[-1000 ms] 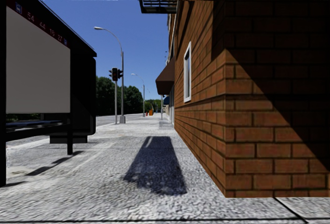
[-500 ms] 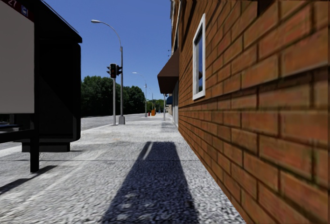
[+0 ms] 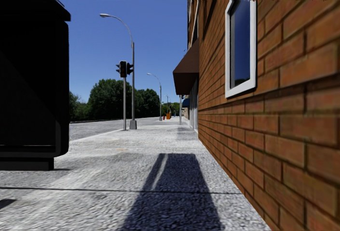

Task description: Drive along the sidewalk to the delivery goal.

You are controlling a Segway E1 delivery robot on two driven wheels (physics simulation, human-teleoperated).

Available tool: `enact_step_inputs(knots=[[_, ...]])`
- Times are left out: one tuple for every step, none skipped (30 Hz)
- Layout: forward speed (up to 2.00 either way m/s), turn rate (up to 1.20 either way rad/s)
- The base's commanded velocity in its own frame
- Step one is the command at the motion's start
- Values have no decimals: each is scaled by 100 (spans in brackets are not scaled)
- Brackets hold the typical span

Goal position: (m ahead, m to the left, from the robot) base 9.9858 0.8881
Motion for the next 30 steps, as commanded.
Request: enact_step_inputs(knots=[[200,46],[200,48],[200,47],[200,25],[200,5],[200,0],[200,0],[200,0],[200,0],[200,0],[200,0],[200,0],[200,0],[200,0],[200,0],[200,0],[200,0],[200,0],[200,0],[200,0],[200,0],[200,0],[200,0],[200,0],[200,0],[200,0],[200,0],[200,0],[200,0],[200,0]])
